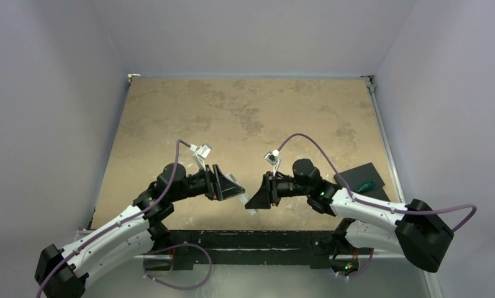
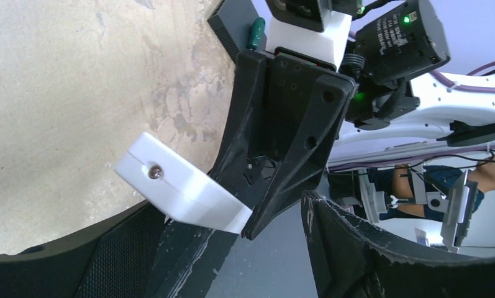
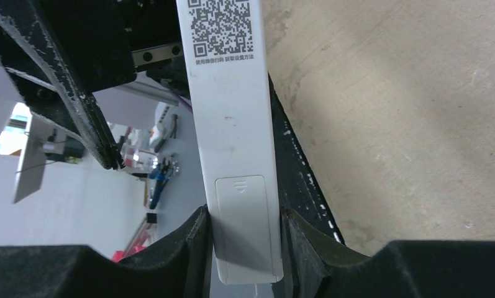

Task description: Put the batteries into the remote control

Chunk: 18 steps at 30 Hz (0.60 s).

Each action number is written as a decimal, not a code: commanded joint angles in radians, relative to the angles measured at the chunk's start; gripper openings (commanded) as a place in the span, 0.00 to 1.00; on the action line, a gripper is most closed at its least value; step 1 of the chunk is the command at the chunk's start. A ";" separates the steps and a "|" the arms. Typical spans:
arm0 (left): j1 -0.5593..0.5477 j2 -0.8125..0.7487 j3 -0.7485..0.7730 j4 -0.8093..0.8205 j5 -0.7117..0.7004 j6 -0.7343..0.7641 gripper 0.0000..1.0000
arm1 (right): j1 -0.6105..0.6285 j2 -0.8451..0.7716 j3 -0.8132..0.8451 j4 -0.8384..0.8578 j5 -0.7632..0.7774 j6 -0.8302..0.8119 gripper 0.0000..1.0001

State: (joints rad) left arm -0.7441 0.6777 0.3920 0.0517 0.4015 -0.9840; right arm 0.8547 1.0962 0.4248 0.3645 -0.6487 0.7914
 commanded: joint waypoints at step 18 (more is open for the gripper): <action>0.008 -0.033 -0.143 0.377 0.075 -0.178 0.67 | -0.017 0.018 -0.165 0.704 -0.048 0.393 0.00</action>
State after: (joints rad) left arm -0.7414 0.6590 0.2741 0.3038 0.4633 -1.1103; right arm 0.8429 1.1061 0.2703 0.8795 -0.6987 1.1152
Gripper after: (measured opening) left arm 0.685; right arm 0.442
